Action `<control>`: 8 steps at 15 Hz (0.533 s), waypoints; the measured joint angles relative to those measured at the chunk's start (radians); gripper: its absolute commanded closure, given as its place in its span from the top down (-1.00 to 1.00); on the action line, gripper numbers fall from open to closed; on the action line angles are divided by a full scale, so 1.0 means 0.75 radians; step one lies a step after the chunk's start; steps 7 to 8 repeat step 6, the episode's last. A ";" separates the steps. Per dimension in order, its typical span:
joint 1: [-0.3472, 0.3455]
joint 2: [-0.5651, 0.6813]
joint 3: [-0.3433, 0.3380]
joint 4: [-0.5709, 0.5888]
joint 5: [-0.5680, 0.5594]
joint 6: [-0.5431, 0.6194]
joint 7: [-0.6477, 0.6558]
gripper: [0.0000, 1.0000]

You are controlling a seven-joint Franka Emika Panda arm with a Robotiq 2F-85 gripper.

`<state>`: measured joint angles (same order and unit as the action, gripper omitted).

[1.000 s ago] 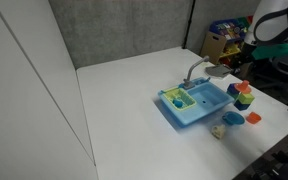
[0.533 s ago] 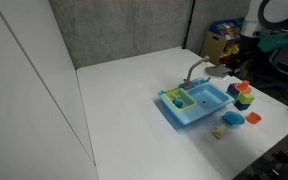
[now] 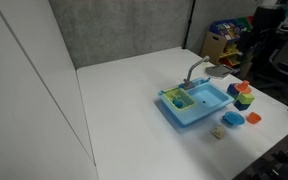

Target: Move the orange cup from the sink to the orange plate

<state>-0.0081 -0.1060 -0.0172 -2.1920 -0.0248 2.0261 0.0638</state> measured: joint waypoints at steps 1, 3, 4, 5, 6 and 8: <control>0.000 -0.033 0.005 0.000 0.000 -0.007 0.001 1.00; 0.000 -0.094 0.011 0.000 -0.001 -0.018 0.002 1.00; 0.000 -0.120 0.012 0.000 -0.001 -0.025 0.003 1.00; 0.000 -0.141 0.012 0.000 -0.001 -0.032 0.004 1.00; 0.000 -0.150 0.012 0.000 -0.001 -0.034 0.004 1.00; 0.000 -0.150 0.012 0.000 -0.001 -0.034 0.004 1.00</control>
